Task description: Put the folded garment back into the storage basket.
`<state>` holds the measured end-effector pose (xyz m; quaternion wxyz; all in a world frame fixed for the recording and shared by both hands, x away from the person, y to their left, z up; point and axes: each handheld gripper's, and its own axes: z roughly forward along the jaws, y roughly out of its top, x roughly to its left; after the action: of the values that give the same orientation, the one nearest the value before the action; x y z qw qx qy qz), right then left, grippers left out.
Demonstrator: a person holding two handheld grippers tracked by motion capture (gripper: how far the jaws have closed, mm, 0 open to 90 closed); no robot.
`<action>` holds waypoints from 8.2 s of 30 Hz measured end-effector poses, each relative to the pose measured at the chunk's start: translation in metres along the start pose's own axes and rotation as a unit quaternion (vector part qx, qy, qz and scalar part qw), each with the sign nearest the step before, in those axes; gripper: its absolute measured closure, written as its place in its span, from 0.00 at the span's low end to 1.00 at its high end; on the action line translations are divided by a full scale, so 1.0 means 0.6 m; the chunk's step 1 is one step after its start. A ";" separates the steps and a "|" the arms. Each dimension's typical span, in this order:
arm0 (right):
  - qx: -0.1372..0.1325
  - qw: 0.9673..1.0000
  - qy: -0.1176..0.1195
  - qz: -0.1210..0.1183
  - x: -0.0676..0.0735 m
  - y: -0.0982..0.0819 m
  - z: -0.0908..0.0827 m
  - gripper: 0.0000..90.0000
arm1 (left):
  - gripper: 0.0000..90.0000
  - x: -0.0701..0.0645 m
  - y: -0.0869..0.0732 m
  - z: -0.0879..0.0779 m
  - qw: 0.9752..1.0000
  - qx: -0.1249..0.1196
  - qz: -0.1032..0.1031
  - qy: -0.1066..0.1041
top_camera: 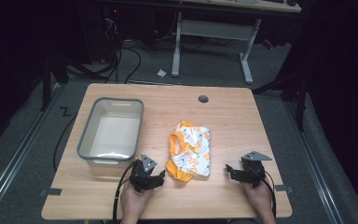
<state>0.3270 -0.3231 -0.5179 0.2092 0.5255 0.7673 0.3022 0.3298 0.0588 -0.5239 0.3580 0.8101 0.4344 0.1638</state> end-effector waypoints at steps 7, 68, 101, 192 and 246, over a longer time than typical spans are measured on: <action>-0.001 1.000 -0.001 -0.001 0.000 0.000 0.000 0.26 | 0.33 0.000 0.000 0.000 1.000 0.001 0.000 -0.001; 0.000 1.000 0.000 -0.001 0.000 0.000 0.000 0.26 | 0.27 -0.012 0.013 -0.022 0.999 -0.014 -0.012 -0.035; 0.000 1.000 0.000 -0.002 0.000 0.000 0.000 0.26 | 0.23 -0.048 0.084 -0.032 0.997 -0.041 -0.001 -0.072; 0.000 1.000 0.000 0.000 0.000 0.000 0.000 0.26 | 0.80 -0.044 0.144 0.125 0.996 0.040 -0.012 -0.075; 0.000 1.000 0.000 -0.001 0.000 0.000 0.000 0.26 | 0.84 0.020 0.189 -0.048 0.987 -0.082 -0.033 -0.134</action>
<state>0.3270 -0.3232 -0.5178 0.2090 0.5247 0.7680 0.3019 0.3863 0.0399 -0.4227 0.4834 0.7777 0.3945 0.0769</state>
